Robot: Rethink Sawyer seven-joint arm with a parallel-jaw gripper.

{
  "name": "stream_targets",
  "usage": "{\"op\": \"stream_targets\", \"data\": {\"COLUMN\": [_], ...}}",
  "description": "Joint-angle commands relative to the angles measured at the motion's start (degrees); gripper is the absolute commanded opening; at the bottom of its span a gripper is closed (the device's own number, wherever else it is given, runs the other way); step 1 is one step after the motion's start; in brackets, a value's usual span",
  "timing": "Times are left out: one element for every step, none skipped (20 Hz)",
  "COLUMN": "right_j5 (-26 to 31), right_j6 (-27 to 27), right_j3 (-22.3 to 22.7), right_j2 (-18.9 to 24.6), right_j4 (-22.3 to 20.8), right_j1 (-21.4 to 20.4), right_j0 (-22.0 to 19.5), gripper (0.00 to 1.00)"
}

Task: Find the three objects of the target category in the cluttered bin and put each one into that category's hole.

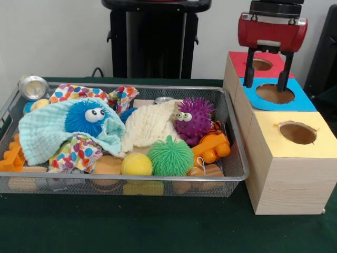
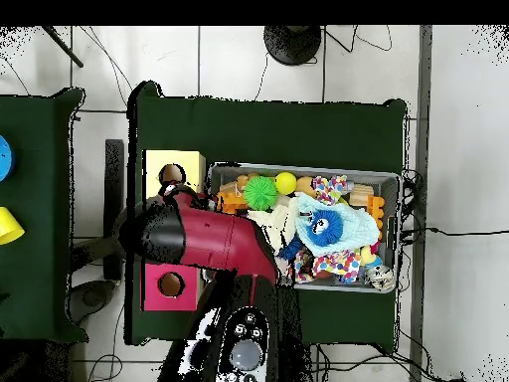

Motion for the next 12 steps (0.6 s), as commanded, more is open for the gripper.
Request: {"op": "stream_targets", "data": {"right_j5": [-12.76,-14.55,-14.15,-11.53,-8.93,-6.39,-3.54,-1.00,0.94,2.16,3.03,3.39], "right_j6": [-8.22,-8.14,-8.40,-9.08,-9.41,-9.44,-9.57,-9.54,-9.71,-10.06,-10.17,-10.23], "right_j3": [18.32,19.40,18.95,17.49,15.93,14.84,13.83,13.03,12.47,12.17,12.42,12.85], "right_j2": [34.01,37.49,37.77,35.41,32.93,31.23,29.55,28.59,28.12,28.16,28.62,29.48], "right_j4": [-0.72,-1.19,-2.47,-3.85,-5.61,-6.86,-8.18,-9.27,-10.49,-11.76,-12.54,-12.90], "right_j1": [-3.63,-2.54,-2.16,-2.59,-3.21,-3.94,-5.21,-6.27,-7.12,-7.81,-8.56,-8.93], "right_j0": [-22.93,-25.57,-25.76,-24.23,-22.82,-21.99,-20.98,-20.66,-20.78,-21.27,-21.98,-23.02], "gripper": [1.00,1.00,1.00,1.00,1.00,1.00,1.00,1.00,1.00,1.00,1.00,1.00]}}
